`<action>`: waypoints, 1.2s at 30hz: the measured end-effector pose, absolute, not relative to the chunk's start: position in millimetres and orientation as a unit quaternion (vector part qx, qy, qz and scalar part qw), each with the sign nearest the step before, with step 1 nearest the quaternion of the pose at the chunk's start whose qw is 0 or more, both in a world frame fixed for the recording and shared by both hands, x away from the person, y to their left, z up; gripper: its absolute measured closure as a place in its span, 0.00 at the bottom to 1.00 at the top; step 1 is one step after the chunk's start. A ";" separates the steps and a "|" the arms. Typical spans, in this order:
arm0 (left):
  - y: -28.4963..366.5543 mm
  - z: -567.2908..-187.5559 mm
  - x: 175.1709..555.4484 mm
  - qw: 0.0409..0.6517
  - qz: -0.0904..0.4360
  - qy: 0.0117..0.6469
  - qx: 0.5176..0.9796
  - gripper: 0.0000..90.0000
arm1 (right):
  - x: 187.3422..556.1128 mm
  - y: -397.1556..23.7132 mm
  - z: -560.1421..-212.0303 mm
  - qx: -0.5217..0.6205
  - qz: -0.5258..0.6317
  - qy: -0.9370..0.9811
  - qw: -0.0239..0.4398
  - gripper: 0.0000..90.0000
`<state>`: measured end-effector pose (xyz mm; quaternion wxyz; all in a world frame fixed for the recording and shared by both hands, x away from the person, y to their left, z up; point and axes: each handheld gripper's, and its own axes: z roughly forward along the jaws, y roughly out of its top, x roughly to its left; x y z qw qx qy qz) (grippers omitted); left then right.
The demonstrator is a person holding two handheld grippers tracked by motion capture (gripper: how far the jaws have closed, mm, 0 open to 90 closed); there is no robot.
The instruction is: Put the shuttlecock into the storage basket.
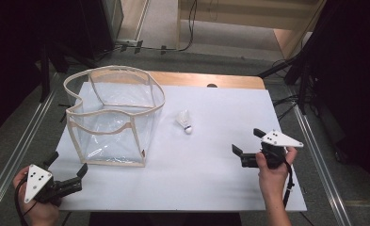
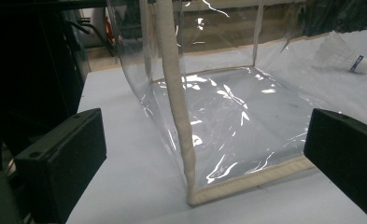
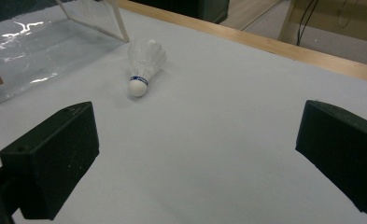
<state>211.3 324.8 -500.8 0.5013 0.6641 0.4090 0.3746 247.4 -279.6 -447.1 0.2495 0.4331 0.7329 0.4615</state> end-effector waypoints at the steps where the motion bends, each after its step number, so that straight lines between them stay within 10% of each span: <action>1: 324.9 -500.8 211.4 0.500 0.374 0.409 0.665 0.00 | 247.4 -279.6 -447.1 0.433 0.462 0.733 0.250 0.00; 36: 325.3 -500.7 212.0 0.502 0.371 0.407 0.667 0.00 | 309.2 -213.9 -438.6 0.405 0.440 0.774 0.210 0.00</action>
